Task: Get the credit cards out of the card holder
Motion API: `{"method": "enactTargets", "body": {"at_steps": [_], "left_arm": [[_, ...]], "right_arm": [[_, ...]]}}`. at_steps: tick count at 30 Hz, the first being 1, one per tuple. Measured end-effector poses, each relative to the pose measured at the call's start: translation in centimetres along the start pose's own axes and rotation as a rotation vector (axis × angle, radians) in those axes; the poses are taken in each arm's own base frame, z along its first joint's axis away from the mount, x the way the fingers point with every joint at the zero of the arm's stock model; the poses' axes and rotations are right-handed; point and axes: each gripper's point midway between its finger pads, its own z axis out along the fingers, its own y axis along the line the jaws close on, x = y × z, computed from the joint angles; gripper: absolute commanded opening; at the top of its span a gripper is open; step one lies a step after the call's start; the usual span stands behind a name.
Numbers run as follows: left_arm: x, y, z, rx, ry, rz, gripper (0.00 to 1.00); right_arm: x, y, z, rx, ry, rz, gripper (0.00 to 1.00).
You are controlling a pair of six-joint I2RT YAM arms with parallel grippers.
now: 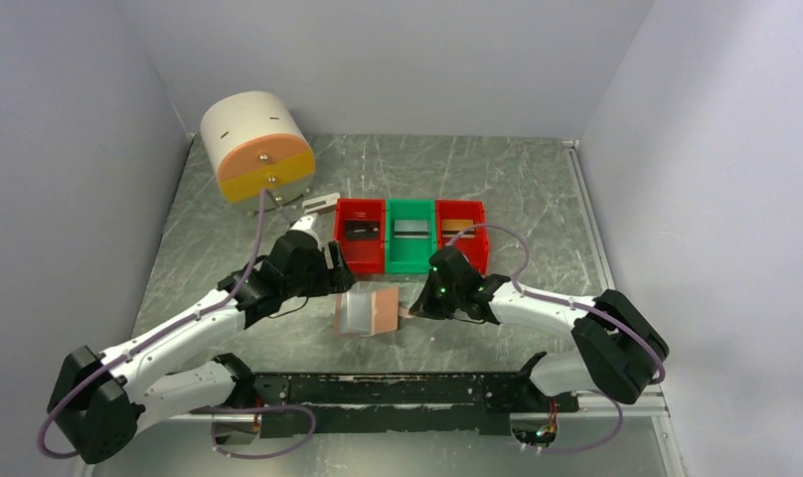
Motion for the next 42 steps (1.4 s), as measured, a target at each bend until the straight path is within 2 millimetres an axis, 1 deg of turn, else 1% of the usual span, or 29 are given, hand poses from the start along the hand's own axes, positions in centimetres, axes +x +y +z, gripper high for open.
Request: {"method": "enactTargets", "body": {"at_steps": [3, 7, 8, 12, 15, 19, 22, 25, 28, 30, 32, 36, 39, 42], "left_arm": [[0.5, -1.4, 0.6, 0.073, 0.035, 0.032, 0.68], [1.5, -3.0, 1.4, 0.16, 0.097, 0.073, 0.64], [1.8, -3.1, 1.7, 0.169, 0.113, 0.079, 0.63], [3.0, -2.6, 2.6, 0.145, 0.165, 0.086, 0.64], [3.5, -2.0, 2.8, 0.118, 0.185, 0.08, 0.64], [3.5, -2.7, 2.8, 0.15, 0.189, 0.075, 0.63], [3.9, -3.1, 3.2, 0.172, 0.212, 0.074, 0.62], [4.6, -2.9, 3.9, 0.152, 0.248, 0.066, 0.64], [5.1, -2.3, 4.0, 0.124, 0.268, 0.049, 0.68], [5.0, -2.1, 4.0, 0.105, 0.261, 0.034, 0.71], [4.7, -2.0, 3.7, 0.092, 0.246, 0.019, 0.72], [4.0, -2.5, 3.3, 0.109, 0.22, -0.001, 0.69], [4.5, -2.3, 3.7, 0.099, 0.24, -0.014, 0.68], [5.5, -1.9, 4.3, 0.072, 0.274, -0.027, 0.68]], "right_arm": [[-0.2, -1.4, 0.2, 0.049, -0.012, 0.008, 0.0], [-0.3, -3.0, 0.6, 0.122, -0.023, 0.003, 0.02], [-0.4, -3.1, 0.6, 0.127, -0.027, 0.001, 0.03], [-0.8, -3.3, 0.6, 0.14, -0.051, -0.005, 0.04], [-1.0, -3.4, 0.6, 0.147, -0.061, -0.007, 0.04], [-1.0, -3.4, 0.6, 0.147, -0.062, -0.007, 0.04], [-1.0, -3.4, 0.6, 0.148, -0.062, -0.007, 0.04], [-1.0, -3.4, 0.6, 0.147, -0.062, -0.006, 0.04], [-1.0, -3.4, 0.6, 0.147, -0.062, -0.006, 0.04], [-1.0, -3.4, 0.6, 0.147, -0.062, -0.006, 0.04], [-1.0, -3.4, 0.6, 0.147, -0.062, -0.005, 0.04], [-1.0, -3.4, 0.6, 0.147, -0.063, -0.004, 0.04], [-1.0, -3.4, 0.6, 0.147, -0.063, -0.003, 0.04], [-1.0, -3.4, 0.6, 0.146, -0.063, 0.0, 0.04]]}}
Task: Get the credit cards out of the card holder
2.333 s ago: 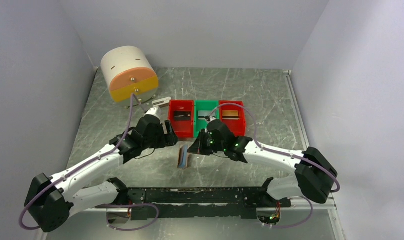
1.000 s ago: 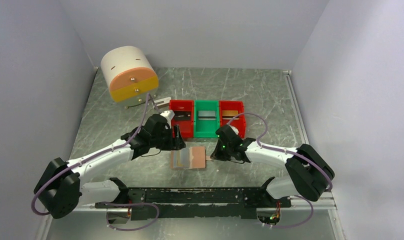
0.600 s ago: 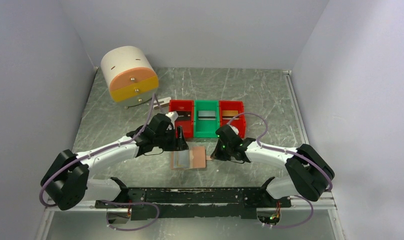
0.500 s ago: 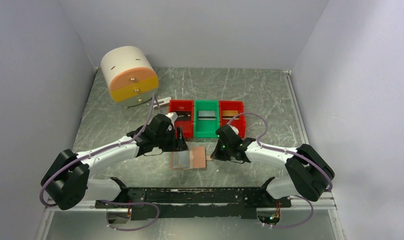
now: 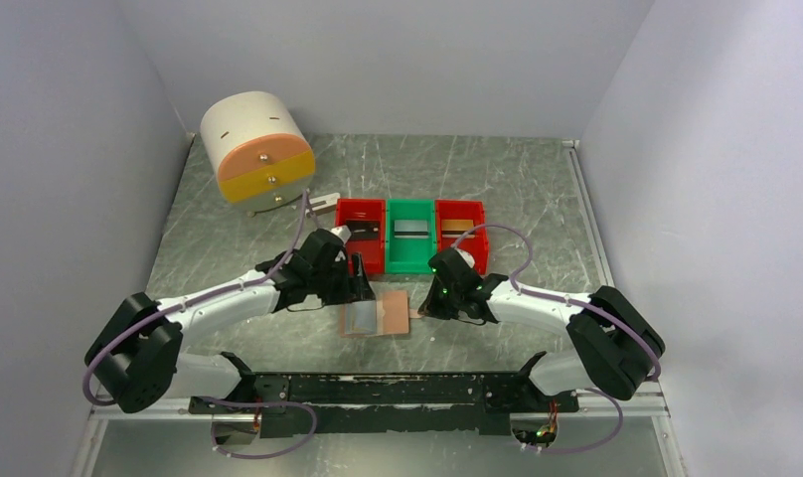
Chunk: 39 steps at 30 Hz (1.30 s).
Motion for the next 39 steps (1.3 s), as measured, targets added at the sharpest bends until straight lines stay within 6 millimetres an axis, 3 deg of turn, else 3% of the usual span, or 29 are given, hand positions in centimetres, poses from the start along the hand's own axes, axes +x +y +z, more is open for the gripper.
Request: {"method": "enactTargets", "body": {"at_steps": [9, 17, 23, 33, 39], "left_arm": [[1.4, -1.4, 0.8, 0.051, 0.052, 0.012, 0.56], [2.3, -4.3, 1.5, 0.182, 0.109, 0.072, 0.55], [3.0, -5.6, 2.5, 0.231, 0.153, 0.103, 0.55], [4.5, -5.5, 3.8, 0.2, 0.21, 0.126, 0.53], [4.9, -5.1, 4.2, 0.17, 0.219, 0.133, 0.44]], "right_arm": [[0.0, 0.1, 0.0, -0.001, -0.001, 0.009, 0.05], [0.1, 0.2, -0.2, -0.016, -0.003, 0.015, 0.22], [-0.7, 1.2, -1.4, -0.063, -0.034, 0.016, 0.27], [-2.0, 1.4, -3.4, -0.077, -0.105, 0.04, 0.25], [-2.5, 2.5, -4.4, -0.129, -0.128, 0.045, 0.24]]}}
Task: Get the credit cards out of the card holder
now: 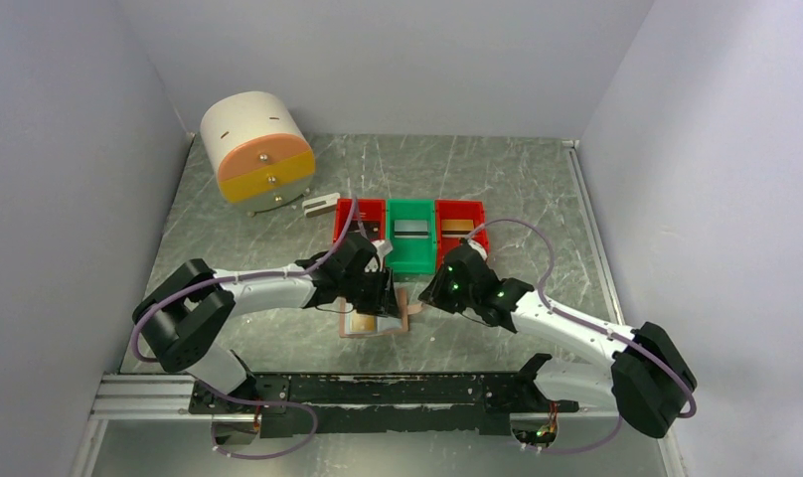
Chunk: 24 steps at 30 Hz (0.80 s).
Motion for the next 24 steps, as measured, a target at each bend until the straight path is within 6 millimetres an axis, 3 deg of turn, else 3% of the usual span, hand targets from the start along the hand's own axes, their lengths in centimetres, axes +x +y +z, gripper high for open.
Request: {"method": "enactTargets", "body": {"at_steps": [6, 9, 13, 15, 19, 24], "left_arm": [[0.5, 0.2, 0.1, -0.022, 0.009, 0.013, 0.31], [0.9, 0.4, 0.1, -0.037, 0.015, 0.02, 0.36], [1.1, 0.6, 0.1, -0.049, 0.019, 0.022, 0.44], [1.1, 0.6, 0.1, -0.051, 0.017, 0.023, 0.43], [1.3, 0.7, 0.2, -0.054, 0.019, 0.023, 0.36], [1.7, 1.3, 0.2, -0.071, 0.025, 0.02, 0.3]], "right_arm": [[0.1, 1.2, 0.0, -0.047, 0.018, 0.0, 0.26], [-0.1, 2.3, 0.0, -0.077, 0.025, -0.002, 0.38], [-0.9, 3.7, -0.2, -0.109, 0.014, -0.011, 0.41], [-1.0, 4.2, -0.3, -0.125, 0.014, -0.016, 0.38], [-0.6, 4.6, 0.3, -0.14, 0.042, -0.029, 0.21], [0.5, 4.6, 1.4, -0.143, 0.101, -0.029, 0.16]]}}
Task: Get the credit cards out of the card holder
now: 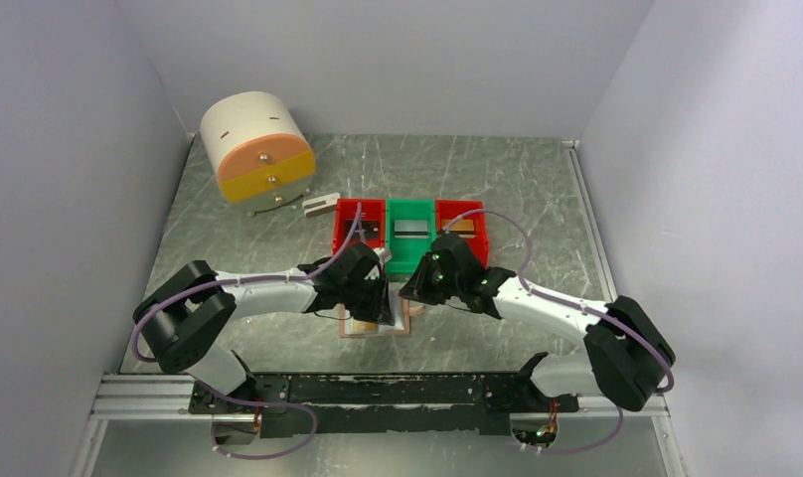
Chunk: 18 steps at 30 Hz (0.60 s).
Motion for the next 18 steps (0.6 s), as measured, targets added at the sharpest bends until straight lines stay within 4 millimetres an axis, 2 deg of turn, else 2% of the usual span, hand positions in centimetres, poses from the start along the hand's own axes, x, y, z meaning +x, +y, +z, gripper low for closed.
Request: {"method": "enactTargets", "body": {"at_steps": [5, 9, 13, 18], "left_arm": [[0.1, 0.0, 0.0, -0.004, -0.001, 0.003, 0.29], [0.0, 0.1, 0.0, -0.007, -0.003, 0.004, 0.3], [-0.3, -0.1, -0.3, -0.011, -0.022, 0.01, 0.37], [-1.8, -0.7, -2.3, -0.021, -0.112, 0.032, 0.5]], "right_arm": [[1.3, 0.1, 1.5, -0.024, 0.075, 0.001, 0.14], [2.6, -0.9, 2.9, -0.006, 0.138, 0.009, 0.13], [3.4, -2.4, 4.0, 0.044, 0.168, 0.009, 0.13], [3.4, -3.6, 4.3, 0.09, 0.159, -0.011, 0.15]]}}
